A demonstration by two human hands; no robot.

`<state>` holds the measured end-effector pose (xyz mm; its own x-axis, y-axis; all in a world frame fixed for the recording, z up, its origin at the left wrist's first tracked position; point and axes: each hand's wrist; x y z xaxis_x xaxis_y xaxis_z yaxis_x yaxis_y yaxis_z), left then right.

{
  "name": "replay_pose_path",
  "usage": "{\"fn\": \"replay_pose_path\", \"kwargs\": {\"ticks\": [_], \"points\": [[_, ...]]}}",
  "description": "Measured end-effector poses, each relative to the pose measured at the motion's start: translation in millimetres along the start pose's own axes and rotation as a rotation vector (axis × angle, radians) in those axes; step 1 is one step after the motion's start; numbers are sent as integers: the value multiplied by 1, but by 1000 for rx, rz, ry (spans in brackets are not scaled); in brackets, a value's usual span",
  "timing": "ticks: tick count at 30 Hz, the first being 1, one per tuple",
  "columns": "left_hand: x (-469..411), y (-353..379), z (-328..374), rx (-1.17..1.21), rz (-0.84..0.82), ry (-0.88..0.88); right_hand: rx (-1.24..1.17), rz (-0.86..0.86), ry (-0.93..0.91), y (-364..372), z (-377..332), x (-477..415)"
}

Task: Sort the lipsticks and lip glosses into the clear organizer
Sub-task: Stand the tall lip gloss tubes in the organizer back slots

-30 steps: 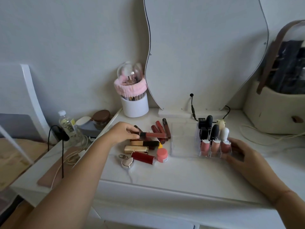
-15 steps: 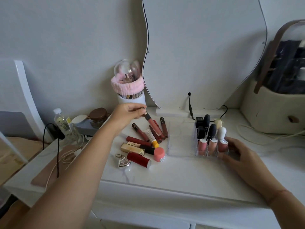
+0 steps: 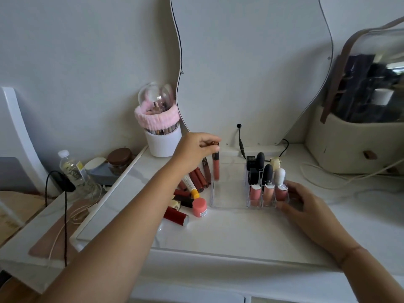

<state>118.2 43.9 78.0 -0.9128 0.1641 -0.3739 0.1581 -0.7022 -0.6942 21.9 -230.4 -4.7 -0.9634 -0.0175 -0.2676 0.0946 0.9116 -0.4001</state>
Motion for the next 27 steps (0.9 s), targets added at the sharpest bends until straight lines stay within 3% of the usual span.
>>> {"fn": "replay_pose_path", "kwargs": {"ticks": [16, 19, 23, 27], "points": [[4, 3, -11, -12, 7, -23, 3, -11, 2, 0, 0, 0], [4, -19, -23, 3, 90, -34, 19, -15, -1, 0, -1, 0], [6, -43, -65, 18, 208, -235, 27, -15, -3, 1, -2, 0], [8, -36, -105, -222, 47, -480, 36, -21, 8, 1, -3, 0]]}}
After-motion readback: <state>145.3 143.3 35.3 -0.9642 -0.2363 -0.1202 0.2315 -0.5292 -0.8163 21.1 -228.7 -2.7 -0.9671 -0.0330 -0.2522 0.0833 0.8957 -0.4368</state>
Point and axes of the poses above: each hand's wrist, its own x-axis away from the middle knuckle, its own y-axis out of the palm, z = x × y, and after that the axes turned 15 degrees about -x, right-handed
